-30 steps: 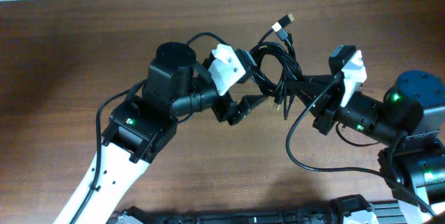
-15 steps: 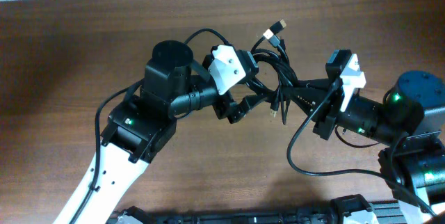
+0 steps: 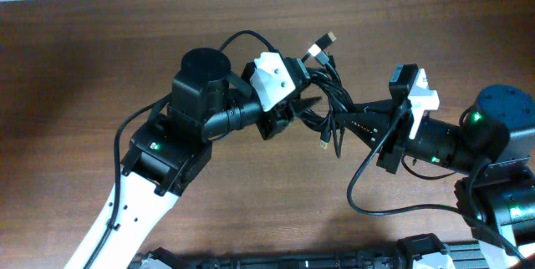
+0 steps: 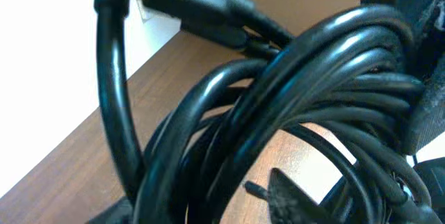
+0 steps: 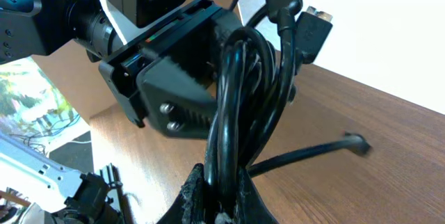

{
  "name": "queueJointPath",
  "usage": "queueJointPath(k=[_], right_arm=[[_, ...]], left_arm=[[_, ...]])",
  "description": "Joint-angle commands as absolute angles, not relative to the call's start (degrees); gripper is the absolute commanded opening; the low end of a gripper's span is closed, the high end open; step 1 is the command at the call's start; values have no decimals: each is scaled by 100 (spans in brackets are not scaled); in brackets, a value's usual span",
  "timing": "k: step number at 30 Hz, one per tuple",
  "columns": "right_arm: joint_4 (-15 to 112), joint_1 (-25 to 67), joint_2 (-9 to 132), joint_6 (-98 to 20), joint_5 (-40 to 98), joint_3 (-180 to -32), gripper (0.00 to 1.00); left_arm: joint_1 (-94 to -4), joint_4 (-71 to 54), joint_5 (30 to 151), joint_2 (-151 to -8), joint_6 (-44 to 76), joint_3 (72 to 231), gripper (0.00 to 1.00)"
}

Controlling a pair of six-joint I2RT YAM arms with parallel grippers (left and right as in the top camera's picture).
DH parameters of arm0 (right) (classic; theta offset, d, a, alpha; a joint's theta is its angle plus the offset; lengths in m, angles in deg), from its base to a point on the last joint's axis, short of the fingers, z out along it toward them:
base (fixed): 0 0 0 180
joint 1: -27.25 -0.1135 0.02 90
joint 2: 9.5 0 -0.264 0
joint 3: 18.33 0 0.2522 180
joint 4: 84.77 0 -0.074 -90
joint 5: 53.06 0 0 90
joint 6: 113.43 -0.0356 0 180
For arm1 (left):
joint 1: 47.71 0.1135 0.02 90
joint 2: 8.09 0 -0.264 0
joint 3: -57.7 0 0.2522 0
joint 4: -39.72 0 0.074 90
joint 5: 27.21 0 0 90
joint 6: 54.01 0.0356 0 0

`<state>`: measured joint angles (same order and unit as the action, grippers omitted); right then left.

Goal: Untangle cables

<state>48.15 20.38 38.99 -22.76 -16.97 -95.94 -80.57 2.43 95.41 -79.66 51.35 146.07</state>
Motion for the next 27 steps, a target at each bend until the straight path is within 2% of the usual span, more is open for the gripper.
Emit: queueJointPath(k=[1,8,12,13,16,17,18,21,25,27], right_arm=[[4893,2057,3824,-2215,-2007,-9682,4],[4878,2057,3824,-2217,-1941,-9682,4],[4780,2057,3824,-2220,-1408,-9682,4],[4738,2060,3824,-2217,-1246,-9682,10],[4677,2057,3824,-2217,-698,-9682,54],[4677,2057,3824,-2220,-503,-9682,65],[4679,2057,3824,-2220,-247,-9682,71],[4677,2057,3822,-2244,144,-9682,80],[4578,2057,3822,-2296,146,-9682,82],[4541,2057,3822,-2309,146,-9682,82]], left_arm=[[-8011,259,9447,-7885,5218,14701,0],[-8011,269,9445,-7885,5218,14701,0],[-8011,280,9322,-7883,5215,14701,0],[-8011,276,9191,-7883,5215,14701,0],[-8011,276,8971,-7883,5220,14701,0],[-8011,278,8971,-7883,5220,14701,0],[-8011,276,8971,-7883,5220,14701,0],[-8011,280,8728,-7883,5128,14701,0],[-8011,291,7871,-7883,4249,14701,0],[-8011,331,7812,-7883,4026,14701,0]])
